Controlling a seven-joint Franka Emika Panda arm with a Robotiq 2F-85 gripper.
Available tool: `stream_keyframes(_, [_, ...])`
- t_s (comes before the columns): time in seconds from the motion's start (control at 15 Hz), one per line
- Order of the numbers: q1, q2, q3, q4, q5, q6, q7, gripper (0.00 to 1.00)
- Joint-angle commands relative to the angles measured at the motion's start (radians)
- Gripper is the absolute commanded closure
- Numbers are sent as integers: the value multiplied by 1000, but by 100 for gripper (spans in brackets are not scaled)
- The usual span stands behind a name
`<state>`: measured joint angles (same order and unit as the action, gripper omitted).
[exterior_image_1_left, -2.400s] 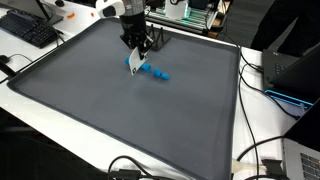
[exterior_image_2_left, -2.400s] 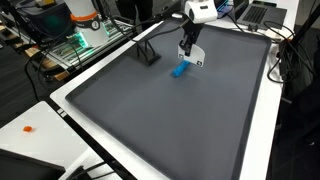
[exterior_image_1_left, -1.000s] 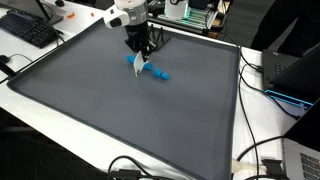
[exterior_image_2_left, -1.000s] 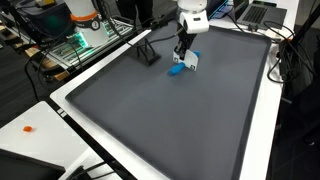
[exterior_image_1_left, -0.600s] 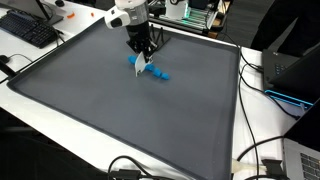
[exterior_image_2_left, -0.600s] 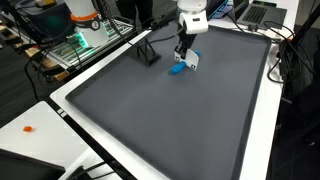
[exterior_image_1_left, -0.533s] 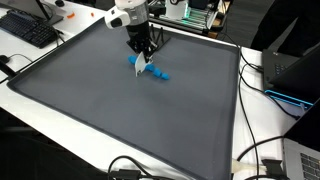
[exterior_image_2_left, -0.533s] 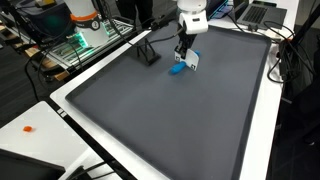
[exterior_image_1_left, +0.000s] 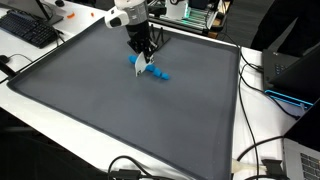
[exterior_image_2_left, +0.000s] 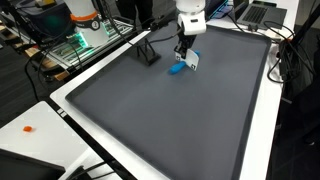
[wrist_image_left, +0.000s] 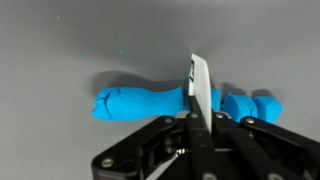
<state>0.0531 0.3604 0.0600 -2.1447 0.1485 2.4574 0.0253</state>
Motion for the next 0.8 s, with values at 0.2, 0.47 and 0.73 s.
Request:
stream_keyframes(0.2, [-2,20,9,-19,58,33,75,99])
stream_keyframes(0.47, [2,13,3,-22,32,33,82,99])
stream_keyframes(0.73, [-13,0,24,-16,72,23,46,99])
